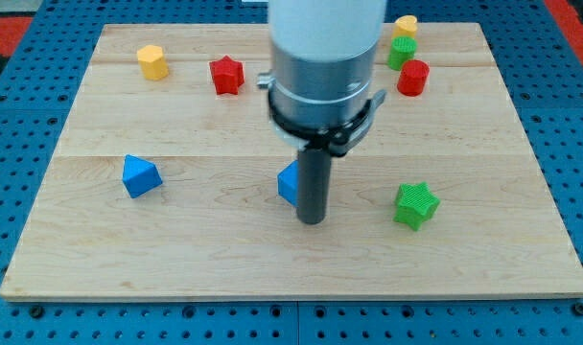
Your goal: Push blue cube to the center
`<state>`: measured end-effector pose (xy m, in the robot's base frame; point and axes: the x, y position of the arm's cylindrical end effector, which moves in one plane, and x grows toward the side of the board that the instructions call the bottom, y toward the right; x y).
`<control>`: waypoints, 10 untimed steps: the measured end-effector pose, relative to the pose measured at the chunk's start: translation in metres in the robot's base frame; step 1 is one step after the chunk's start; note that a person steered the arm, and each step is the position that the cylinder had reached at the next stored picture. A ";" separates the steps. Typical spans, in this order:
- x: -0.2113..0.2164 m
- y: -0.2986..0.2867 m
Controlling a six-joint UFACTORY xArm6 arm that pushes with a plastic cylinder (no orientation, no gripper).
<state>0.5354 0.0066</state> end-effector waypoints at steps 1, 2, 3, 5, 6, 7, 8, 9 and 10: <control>0.006 -0.024; -0.010 -0.024; -0.027 -0.024; -0.041 -0.019; -0.041 0.007; -0.044 0.020; -0.061 0.020; -0.077 0.020; -0.078 0.014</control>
<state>0.4570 0.0210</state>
